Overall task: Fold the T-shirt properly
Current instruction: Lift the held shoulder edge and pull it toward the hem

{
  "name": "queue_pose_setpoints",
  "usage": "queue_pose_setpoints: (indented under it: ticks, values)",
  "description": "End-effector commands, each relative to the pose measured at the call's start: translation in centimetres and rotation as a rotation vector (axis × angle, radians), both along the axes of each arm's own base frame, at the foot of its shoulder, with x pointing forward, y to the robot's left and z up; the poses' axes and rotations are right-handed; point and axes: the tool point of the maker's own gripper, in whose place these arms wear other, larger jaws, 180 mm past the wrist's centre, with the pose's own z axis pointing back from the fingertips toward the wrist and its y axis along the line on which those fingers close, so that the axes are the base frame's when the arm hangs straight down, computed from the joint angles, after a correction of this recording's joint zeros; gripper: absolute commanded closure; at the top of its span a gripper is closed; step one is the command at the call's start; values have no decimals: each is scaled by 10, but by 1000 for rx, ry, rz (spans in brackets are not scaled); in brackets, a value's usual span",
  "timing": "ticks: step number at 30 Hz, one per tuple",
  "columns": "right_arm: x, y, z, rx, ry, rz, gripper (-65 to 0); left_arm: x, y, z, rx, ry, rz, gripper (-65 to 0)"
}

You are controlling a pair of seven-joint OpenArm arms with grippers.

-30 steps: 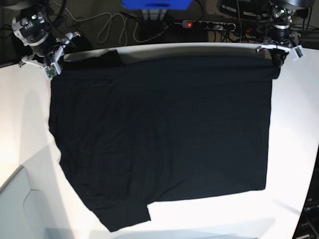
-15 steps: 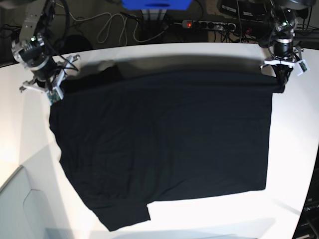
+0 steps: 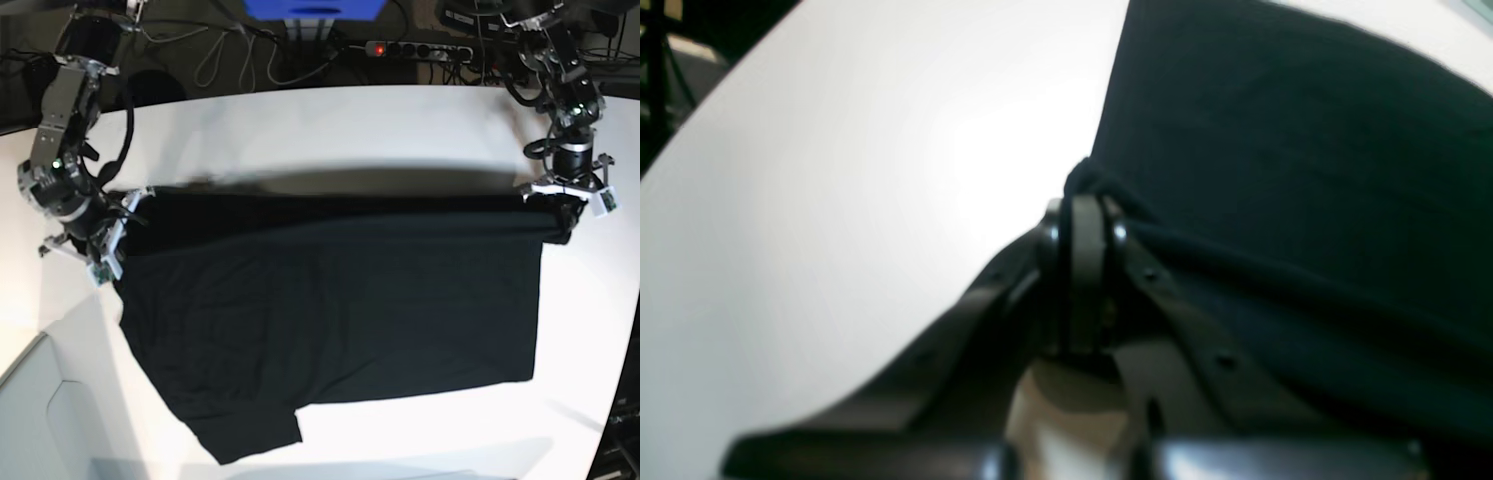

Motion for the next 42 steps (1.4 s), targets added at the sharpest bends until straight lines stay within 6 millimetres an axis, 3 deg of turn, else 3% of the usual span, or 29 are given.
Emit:
queue_pose_setpoints:
  ticks: [1,6,16,28,42]
  values:
    - [13,-2,15,-18,-49,18,-1,5,7,12,26,-34,6,0]
    - [39,5,29,-6,-89,37,-1,2,9,3,15,-13,12,0]
    - [58,24,6,71,-58,84,-1,6,11,-2,-1,-11,21,0]
    - [89,21,12,112,-74,67,-1,6,13,-4,-4,-6,26,0]
    - [92,18,14,112,-75,64,-1,26,18,16,16,-60,18,0]
